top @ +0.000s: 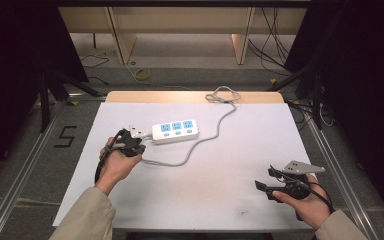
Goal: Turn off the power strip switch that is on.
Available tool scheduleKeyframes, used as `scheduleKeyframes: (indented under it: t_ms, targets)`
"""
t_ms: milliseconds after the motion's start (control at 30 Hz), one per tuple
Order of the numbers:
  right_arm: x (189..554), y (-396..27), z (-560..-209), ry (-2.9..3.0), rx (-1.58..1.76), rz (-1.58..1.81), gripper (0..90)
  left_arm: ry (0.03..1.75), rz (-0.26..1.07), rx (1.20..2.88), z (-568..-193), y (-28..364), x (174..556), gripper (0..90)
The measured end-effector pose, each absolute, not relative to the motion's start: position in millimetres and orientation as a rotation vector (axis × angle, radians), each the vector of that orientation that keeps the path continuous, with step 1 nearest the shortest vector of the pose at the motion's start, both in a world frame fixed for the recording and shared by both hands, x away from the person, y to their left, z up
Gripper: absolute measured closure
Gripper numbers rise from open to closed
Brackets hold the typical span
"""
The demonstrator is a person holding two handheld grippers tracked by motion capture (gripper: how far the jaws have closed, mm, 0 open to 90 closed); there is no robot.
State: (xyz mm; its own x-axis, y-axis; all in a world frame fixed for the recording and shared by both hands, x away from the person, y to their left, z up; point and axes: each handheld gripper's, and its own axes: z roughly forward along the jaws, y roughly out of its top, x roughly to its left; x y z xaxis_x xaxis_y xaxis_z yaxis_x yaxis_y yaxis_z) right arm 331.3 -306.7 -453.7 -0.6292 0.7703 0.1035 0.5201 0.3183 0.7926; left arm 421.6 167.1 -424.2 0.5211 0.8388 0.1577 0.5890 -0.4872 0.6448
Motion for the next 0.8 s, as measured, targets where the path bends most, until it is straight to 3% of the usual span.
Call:
scheduleKeyframes:
  t_ms: [800]
  targets:
    - [331,-307,-454,2.301,1.154,1.214,28.3,1.149,0.636,2.248,-422,156,433,89.7]
